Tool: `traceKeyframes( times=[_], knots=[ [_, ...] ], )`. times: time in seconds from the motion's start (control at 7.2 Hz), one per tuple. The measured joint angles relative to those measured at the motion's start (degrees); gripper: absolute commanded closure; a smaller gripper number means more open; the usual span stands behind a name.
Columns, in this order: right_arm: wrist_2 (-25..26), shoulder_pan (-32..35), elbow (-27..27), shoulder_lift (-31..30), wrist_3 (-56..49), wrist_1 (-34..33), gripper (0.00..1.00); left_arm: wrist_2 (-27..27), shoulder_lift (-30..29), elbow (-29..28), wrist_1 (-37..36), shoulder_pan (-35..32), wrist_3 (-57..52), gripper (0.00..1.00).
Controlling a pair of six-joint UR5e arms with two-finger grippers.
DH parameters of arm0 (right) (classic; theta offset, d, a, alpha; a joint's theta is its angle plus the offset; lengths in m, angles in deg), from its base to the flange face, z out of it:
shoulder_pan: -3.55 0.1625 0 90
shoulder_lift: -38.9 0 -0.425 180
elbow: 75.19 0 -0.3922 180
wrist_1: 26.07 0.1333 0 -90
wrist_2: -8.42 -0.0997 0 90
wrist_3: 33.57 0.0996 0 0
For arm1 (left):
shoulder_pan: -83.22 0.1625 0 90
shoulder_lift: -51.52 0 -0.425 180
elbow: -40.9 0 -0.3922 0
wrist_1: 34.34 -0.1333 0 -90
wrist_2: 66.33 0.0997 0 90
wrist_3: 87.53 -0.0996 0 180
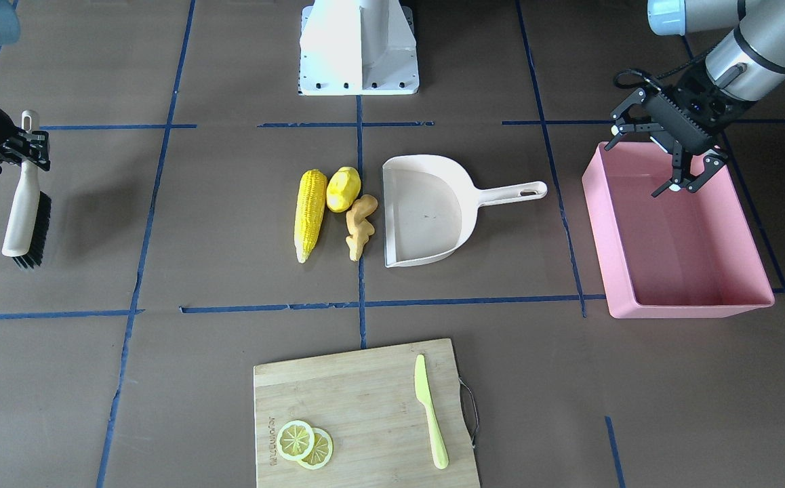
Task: Sweep and dump trash into bin
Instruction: 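Move the left gripper to the dustpan handle while the right gripper grasps the brush handle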
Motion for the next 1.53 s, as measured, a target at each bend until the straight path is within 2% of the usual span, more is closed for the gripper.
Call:
traceKeyframes(
  times=[0.28,0.56,0.97,1.53],
  knots=[
    [0.0,0.0,-1.6,0.2,0.9,-0.4,1.00,1.6,-2.3,0.6,0.1,3.9,-0.6,0.00],
    [-0.5,-0.1,-3.0,0.8,1.8,-0.5,1.00,5.9,-2.9,2.1,0.0,9.1,-4.8,0.00],
    [-1.9,-0.2,-3.5,6.3,6.6,-3.9,1.00,7.1,-3.1,1.8,-0.2,16.7,-11.3,0.00],
    [-3.4,-1.3,-3.9,11.2,12.0,-5.3,1.00,10.8,-7.5,-6.8,-0.6,18.9,-15.2,0.00]
  ],
)
